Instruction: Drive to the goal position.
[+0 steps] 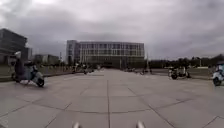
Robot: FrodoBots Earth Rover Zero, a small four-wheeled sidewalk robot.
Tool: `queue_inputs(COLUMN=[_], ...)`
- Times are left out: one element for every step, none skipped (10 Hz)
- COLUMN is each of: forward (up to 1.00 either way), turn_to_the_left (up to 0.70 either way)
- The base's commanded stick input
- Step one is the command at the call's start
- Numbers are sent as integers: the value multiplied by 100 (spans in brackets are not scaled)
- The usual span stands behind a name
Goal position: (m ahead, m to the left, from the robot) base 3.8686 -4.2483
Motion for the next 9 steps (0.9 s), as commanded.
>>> queue_inputs(forward=[45, 45, 45, 45, 45, 45, 45, 45, 45], turn_to_the_left=[0, 0, 0, 0, 0, 0, 0, 0, 0])
